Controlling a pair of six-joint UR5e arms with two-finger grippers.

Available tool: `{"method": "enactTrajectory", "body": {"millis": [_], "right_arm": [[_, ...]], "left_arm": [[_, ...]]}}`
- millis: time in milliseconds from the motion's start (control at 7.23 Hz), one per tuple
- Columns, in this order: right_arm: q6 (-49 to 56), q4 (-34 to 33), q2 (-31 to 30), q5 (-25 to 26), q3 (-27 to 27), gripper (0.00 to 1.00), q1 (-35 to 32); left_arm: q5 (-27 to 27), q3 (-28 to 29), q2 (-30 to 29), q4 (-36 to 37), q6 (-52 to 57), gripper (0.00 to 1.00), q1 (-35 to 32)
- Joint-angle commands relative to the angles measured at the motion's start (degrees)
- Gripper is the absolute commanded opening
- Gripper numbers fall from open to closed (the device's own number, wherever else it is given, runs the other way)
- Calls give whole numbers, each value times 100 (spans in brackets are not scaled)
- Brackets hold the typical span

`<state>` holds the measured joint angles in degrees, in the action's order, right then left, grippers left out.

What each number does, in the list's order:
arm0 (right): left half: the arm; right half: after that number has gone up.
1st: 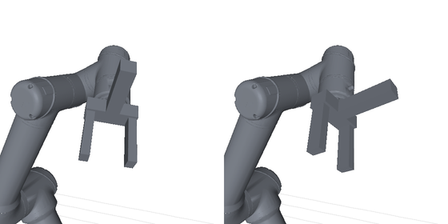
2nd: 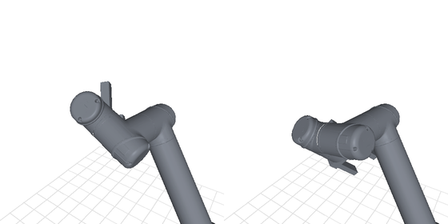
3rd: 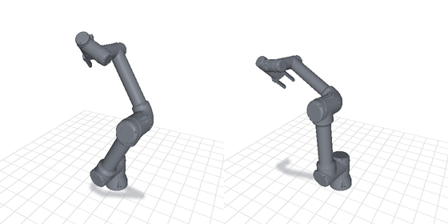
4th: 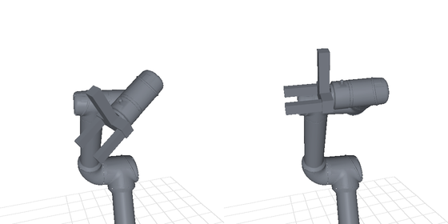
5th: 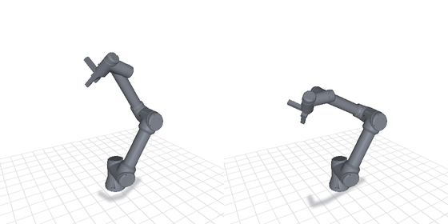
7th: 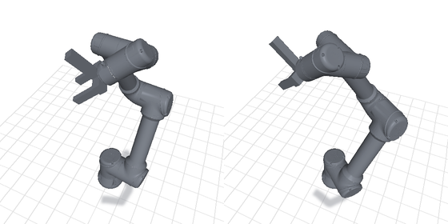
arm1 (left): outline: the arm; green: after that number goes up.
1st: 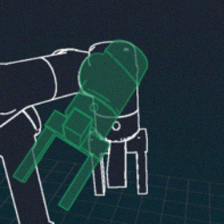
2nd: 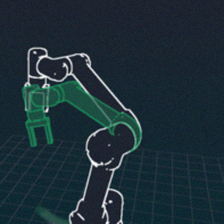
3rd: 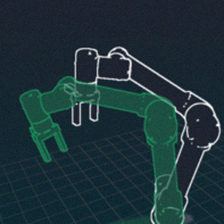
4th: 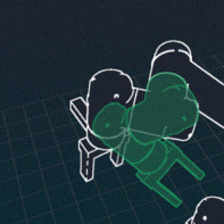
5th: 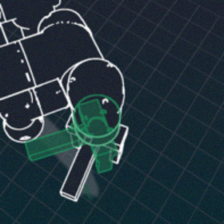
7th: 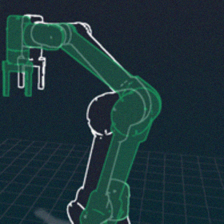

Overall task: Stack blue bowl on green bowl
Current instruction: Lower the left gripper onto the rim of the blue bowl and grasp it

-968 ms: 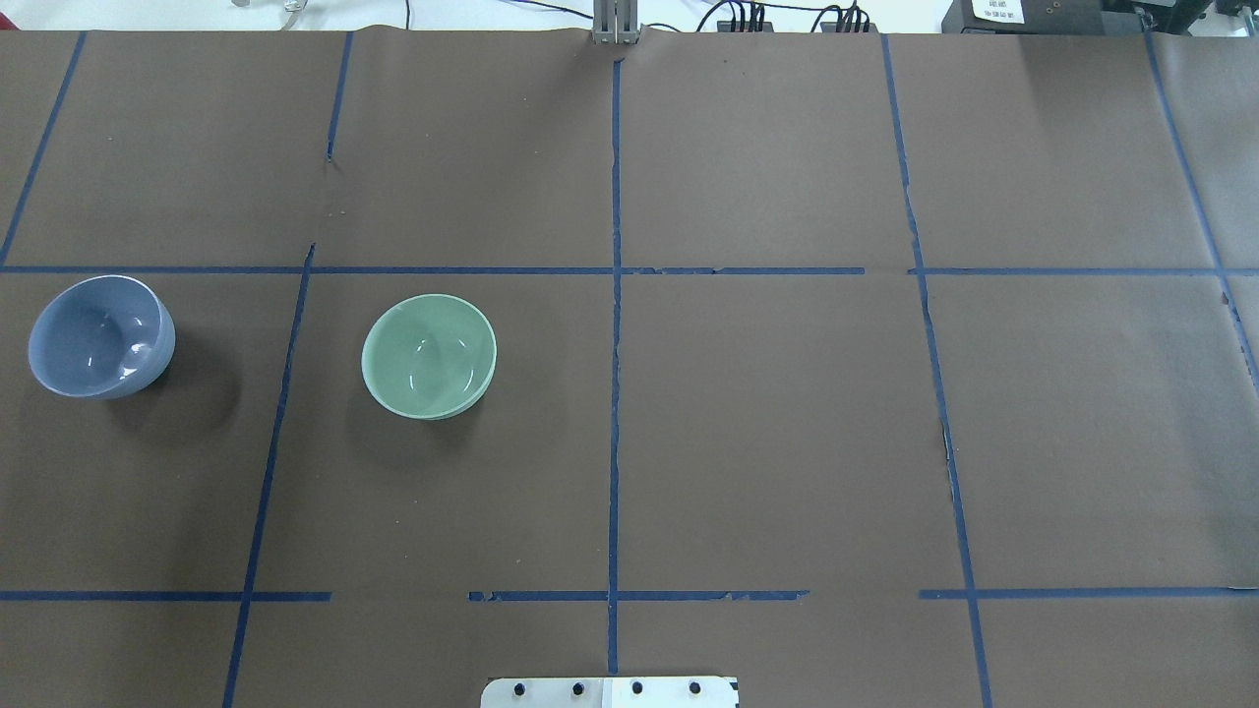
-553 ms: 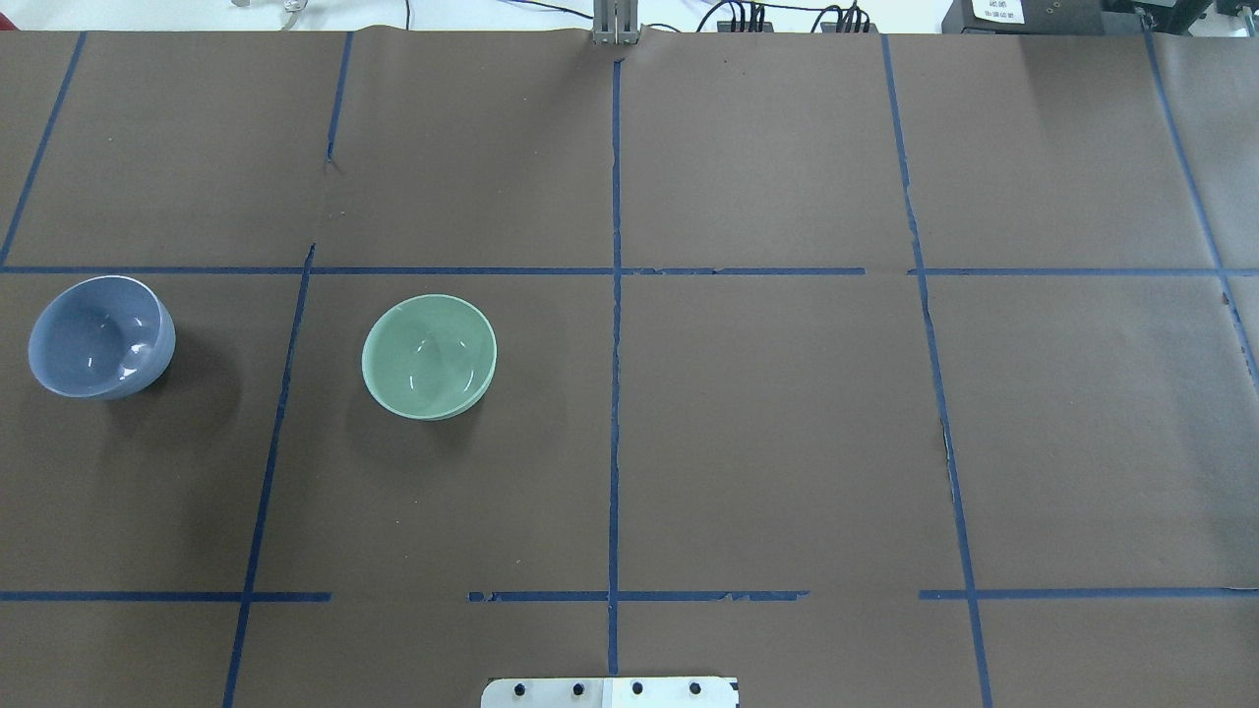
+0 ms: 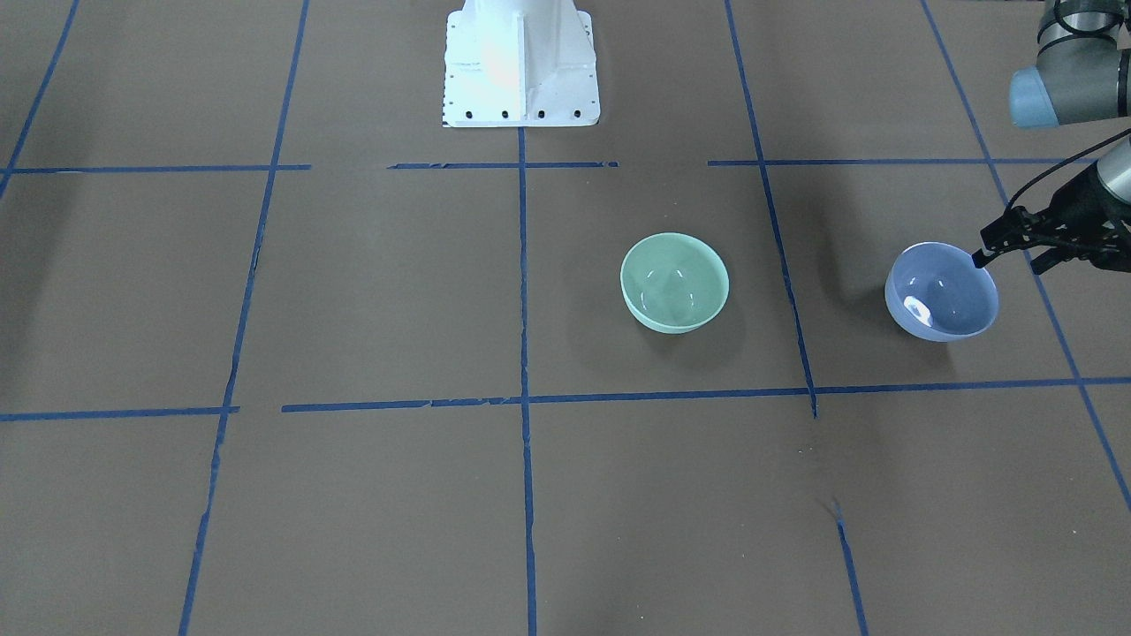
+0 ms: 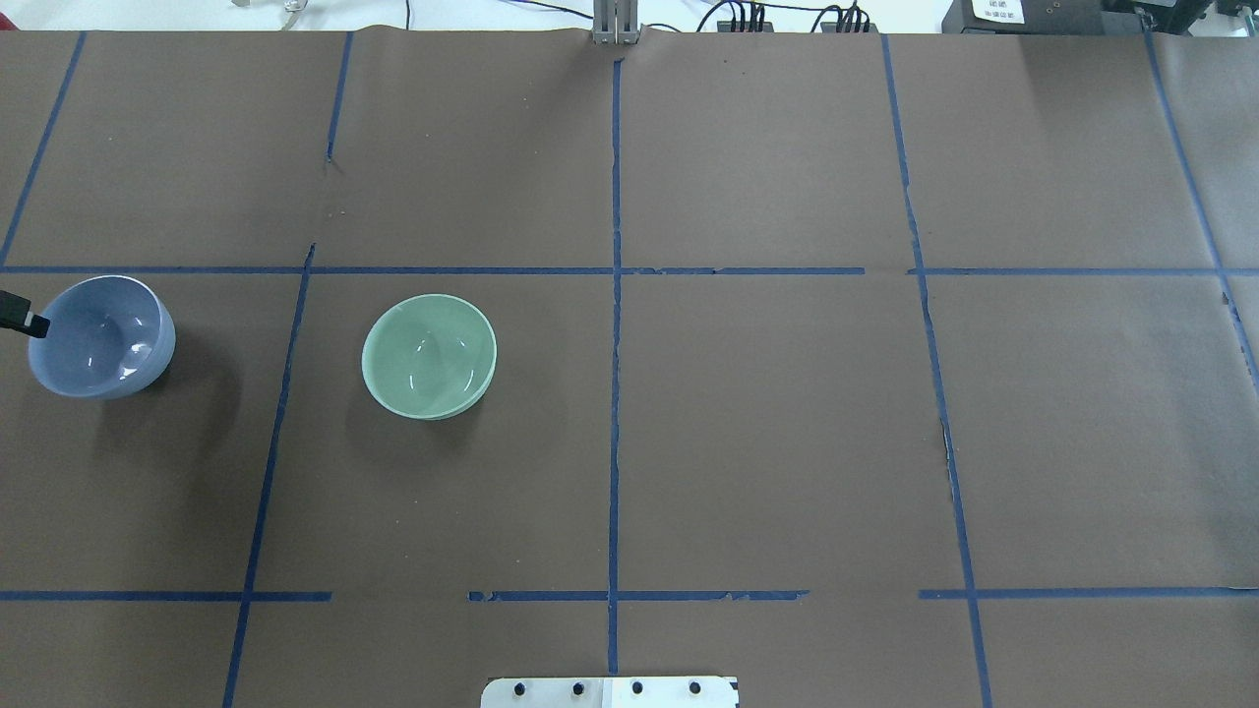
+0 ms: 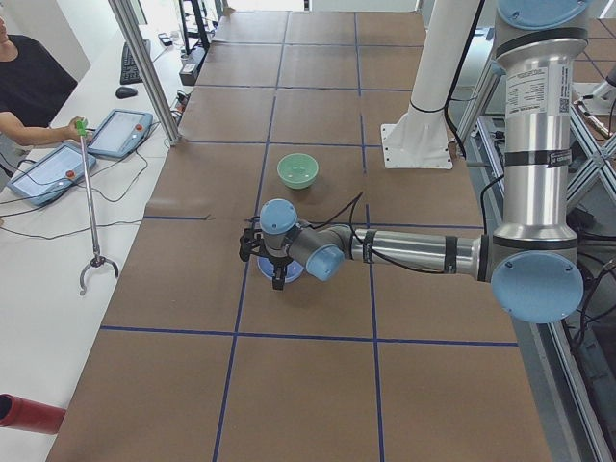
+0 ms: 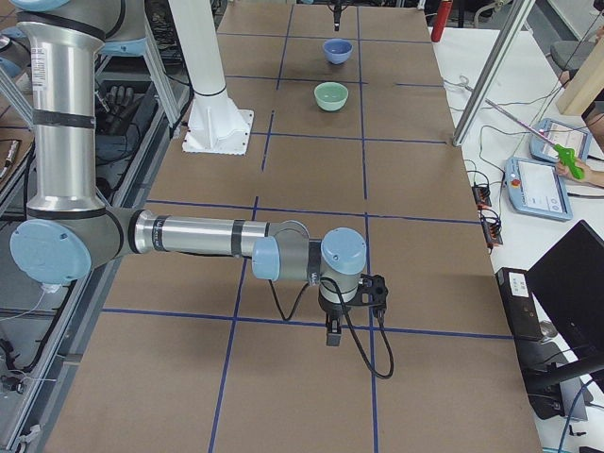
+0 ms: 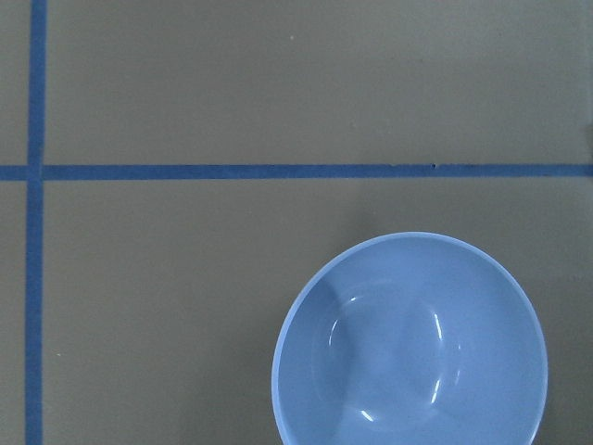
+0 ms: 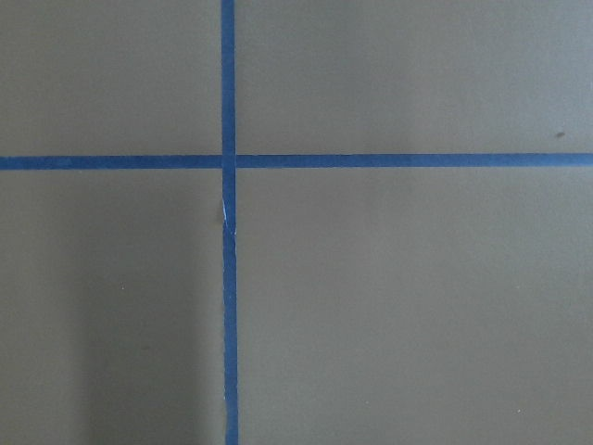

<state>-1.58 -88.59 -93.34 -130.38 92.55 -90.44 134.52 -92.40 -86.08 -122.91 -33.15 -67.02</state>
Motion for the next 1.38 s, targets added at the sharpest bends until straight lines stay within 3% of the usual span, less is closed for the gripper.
{"method": "enactTrajectory", "body": {"millis": [0, 415, 553, 830, 1106, 1245], "right_arm": [[0, 0, 0, 4, 0, 100, 0], [0, 0, 0, 4, 0, 100, 0], [0, 0, 0, 4, 0, 100, 0], [0, -9, 0, 4, 0, 100, 0], [0, 0, 0, 4, 0, 100, 0], [0, 0, 0, 4, 0, 100, 0]], "left_arm": [[-241, 528, -110, -443, -16, 100, 215], [-330, 715, -225, -576, -7, 99, 532], [-321, 715, -216, -576, 1, 69, 532], [-304, 628, -181, -585, 72, 38, 506], [-277, 444, -119, -550, 80, 17, 480], [-268, 364, -102, -533, 80, 0, 462]]}}
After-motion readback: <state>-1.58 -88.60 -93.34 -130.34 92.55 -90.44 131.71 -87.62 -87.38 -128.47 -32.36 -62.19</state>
